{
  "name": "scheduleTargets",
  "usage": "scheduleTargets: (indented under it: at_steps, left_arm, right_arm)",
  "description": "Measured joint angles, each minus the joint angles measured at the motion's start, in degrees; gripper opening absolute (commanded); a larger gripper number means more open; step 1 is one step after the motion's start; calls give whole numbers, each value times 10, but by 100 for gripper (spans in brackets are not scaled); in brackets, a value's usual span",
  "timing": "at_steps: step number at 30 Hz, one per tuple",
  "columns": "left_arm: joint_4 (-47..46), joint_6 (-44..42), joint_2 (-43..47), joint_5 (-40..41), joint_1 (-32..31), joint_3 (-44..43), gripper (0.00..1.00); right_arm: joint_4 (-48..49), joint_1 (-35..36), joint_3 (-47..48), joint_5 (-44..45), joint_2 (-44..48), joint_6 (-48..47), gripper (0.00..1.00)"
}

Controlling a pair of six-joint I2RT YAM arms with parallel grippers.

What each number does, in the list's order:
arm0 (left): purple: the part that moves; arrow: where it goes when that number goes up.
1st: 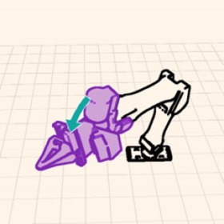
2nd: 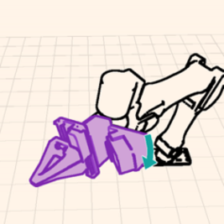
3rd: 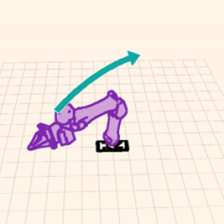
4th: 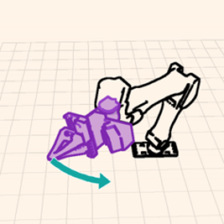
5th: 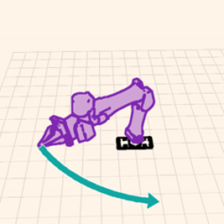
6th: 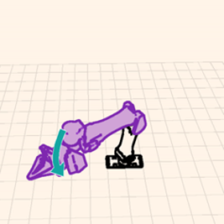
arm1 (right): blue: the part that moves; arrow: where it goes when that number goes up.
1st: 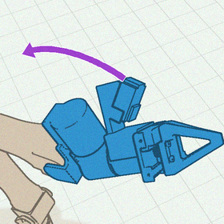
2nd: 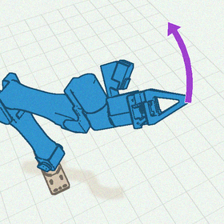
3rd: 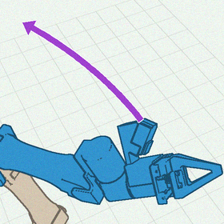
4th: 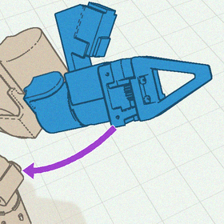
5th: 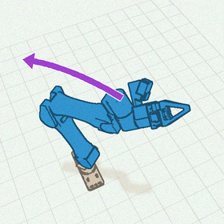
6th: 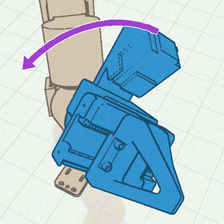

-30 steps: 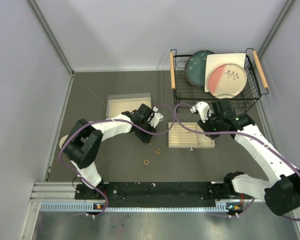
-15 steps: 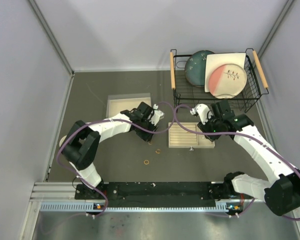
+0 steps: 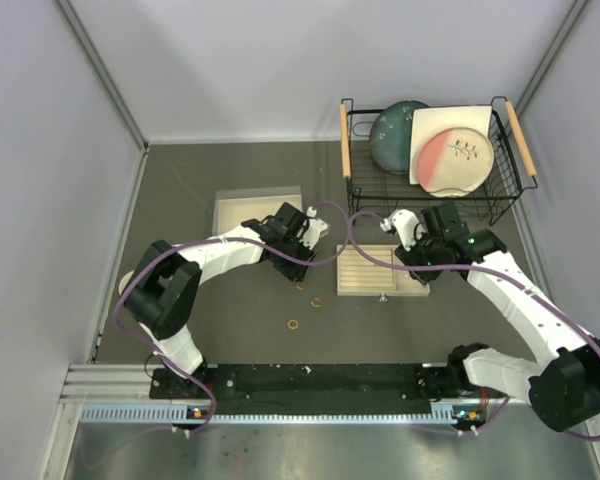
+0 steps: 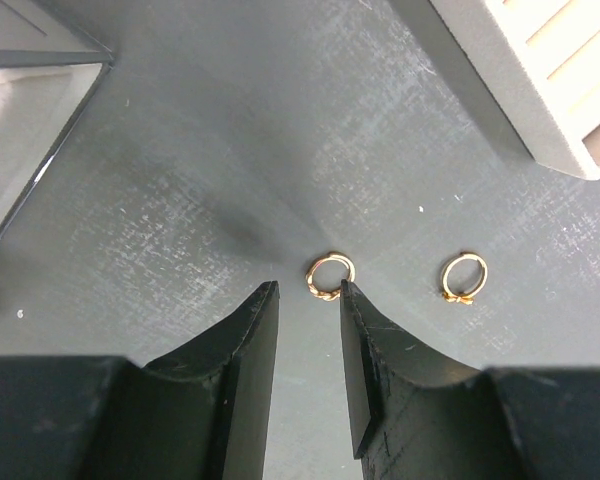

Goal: Organize the mixed jewelry

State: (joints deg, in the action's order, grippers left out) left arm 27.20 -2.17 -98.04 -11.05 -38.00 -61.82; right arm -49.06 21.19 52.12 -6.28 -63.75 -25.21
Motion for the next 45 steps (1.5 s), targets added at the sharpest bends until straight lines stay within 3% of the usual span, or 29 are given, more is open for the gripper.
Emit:
scheduleTargets:
  at_steps: [45]
  left_arm:
    - [-5,5,-29,50,-23,0,31]
  right_arm:
    - [4,0,-20,-8,0,0,33]
